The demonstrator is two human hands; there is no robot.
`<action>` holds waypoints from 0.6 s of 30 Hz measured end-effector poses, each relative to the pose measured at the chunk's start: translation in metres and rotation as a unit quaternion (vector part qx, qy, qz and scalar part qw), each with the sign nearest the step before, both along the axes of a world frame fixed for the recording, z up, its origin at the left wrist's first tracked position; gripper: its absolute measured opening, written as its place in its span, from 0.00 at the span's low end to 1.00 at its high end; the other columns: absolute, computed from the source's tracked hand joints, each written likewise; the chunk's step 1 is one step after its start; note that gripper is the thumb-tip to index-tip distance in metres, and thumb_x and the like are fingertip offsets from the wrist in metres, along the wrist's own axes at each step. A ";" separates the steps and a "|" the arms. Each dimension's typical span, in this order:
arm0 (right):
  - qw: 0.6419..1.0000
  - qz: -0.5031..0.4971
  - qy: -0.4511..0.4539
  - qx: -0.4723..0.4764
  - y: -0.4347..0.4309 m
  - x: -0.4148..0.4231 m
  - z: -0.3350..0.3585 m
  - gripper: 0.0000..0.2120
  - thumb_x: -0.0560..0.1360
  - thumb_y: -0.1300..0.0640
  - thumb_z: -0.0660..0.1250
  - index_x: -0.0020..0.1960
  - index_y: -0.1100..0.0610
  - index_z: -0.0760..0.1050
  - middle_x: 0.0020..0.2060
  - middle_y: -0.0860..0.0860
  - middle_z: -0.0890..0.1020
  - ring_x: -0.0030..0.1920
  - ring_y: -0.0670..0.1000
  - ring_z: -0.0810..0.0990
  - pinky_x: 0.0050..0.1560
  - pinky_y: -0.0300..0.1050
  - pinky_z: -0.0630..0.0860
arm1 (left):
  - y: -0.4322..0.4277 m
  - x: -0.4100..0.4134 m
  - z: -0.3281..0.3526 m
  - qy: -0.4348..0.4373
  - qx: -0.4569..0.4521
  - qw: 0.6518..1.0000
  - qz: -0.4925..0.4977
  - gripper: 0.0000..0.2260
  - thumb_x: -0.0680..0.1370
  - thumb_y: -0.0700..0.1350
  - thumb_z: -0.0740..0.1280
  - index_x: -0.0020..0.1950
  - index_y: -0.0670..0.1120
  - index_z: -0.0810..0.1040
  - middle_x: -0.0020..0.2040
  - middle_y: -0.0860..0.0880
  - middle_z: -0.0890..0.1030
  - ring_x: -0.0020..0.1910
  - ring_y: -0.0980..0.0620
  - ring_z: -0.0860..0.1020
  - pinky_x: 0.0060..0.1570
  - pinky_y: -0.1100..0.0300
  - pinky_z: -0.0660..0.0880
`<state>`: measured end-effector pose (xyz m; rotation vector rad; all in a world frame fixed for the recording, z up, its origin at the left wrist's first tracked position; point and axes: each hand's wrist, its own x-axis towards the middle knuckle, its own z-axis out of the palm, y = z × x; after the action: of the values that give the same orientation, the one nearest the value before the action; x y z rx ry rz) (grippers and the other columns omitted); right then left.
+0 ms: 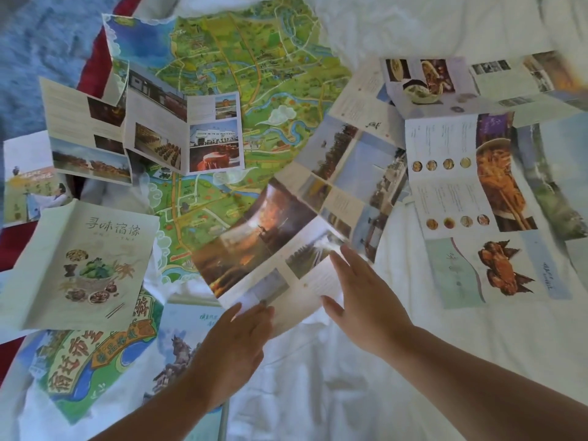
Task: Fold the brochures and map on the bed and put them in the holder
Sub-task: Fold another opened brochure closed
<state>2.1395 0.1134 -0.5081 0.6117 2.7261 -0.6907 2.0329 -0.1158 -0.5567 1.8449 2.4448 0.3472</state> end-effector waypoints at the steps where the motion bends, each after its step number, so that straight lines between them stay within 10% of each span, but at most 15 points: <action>1: 1.000 -0.003 -0.001 0.006 0.001 0.003 0.000 0.36 0.79 0.40 0.58 0.80 0.53 0.48 0.80 0.51 0.50 0.79 0.51 0.50 0.75 0.44 0.57 | -0.008 0.000 0.001 -0.013 0.011 1.000 0.012 0.19 0.70 0.43 0.59 0.61 0.43 0.73 0.55 0.47 0.83 0.55 0.49 0.81 0.60 0.51 0.72; 11: 0.998 -0.038 -0.043 0.027 0.006 0.017 -0.005 0.34 0.80 0.40 0.56 0.80 0.52 0.48 0.80 0.52 0.49 0.79 0.52 0.50 0.75 0.46 0.57 | -0.050 -0.027 0.031 -0.018 0.025 0.980 0.197 0.04 0.73 0.35 0.66 0.43 0.43 0.80 0.56 0.45 0.82 0.60 0.41 0.77 0.63 0.45 0.72; 18: 0.973 -0.179 -0.062 -0.135 0.009 -0.008 -0.009 0.37 0.77 0.41 0.63 0.79 0.51 0.51 0.76 0.53 0.62 0.74 0.52 0.64 0.68 0.47 0.66 | -0.066 -0.018 0.032 -0.065 -0.001 0.958 0.280 0.12 0.65 0.29 0.76 0.39 0.43 0.79 0.51 0.46 0.82 0.52 0.43 0.79 0.51 0.42 0.76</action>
<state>2.1313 0.1220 -0.5174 1.0495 2.3706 -1.0456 2.0153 -0.1820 -0.5246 1.0485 2.8183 0.4688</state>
